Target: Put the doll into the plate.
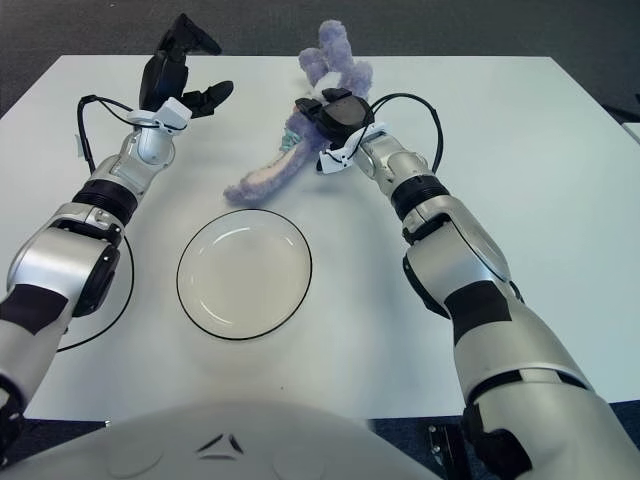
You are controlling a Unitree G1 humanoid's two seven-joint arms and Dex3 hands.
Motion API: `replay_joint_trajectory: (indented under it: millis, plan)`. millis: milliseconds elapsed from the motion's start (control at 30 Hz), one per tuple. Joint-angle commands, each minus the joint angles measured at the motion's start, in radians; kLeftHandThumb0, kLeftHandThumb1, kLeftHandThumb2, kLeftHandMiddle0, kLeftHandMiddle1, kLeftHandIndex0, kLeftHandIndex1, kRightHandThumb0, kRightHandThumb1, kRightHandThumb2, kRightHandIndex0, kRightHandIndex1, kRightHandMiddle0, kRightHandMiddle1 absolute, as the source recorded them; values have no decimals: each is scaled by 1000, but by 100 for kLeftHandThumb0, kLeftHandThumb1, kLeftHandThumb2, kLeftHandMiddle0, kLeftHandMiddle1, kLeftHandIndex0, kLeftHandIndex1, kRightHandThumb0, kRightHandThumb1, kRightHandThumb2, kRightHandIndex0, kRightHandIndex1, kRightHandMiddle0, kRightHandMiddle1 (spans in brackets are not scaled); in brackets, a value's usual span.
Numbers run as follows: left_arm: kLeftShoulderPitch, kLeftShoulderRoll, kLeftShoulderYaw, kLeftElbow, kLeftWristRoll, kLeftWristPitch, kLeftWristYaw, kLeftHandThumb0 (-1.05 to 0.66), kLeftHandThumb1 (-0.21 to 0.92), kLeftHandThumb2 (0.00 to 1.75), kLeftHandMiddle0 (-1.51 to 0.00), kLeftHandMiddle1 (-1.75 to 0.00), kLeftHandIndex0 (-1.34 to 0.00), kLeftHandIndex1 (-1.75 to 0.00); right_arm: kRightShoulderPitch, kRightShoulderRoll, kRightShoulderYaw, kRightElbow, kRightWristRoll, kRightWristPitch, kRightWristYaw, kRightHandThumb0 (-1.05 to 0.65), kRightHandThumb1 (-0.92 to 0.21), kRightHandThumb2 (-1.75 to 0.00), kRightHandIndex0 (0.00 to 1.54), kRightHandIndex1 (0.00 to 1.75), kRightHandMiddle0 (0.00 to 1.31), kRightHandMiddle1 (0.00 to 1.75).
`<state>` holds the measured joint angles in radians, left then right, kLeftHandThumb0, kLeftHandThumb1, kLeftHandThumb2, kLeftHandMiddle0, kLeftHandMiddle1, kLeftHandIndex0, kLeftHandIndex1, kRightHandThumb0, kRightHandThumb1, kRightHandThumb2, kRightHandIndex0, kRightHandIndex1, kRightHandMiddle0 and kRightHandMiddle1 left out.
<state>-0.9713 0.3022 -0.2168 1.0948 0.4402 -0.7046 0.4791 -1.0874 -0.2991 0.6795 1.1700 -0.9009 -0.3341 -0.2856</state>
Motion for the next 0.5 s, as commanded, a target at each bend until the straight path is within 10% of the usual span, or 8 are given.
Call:
replay_joint_trajectory:
  millis: [0,400,467]
  plan:
    - [16,-2,17,-19,-15,18,-12,-35,92,48,-16,-114,-22,-171,34,18,27,54,-20,28,-15,-59,-79,0,29,2,37,2]
    - [23,-7,31,-32,-15,28,-22,-35,92,48,-15,-116,-22,-171,38,34,56,91,-21,50,-90,-55,-81,0,43,2,51,6]
    - [26,-9,33,-31,-17,27,-20,-35,92,48,-15,-116,-22,-171,61,38,62,107,-31,56,-190,-34,-85,-4,47,55,61,30]
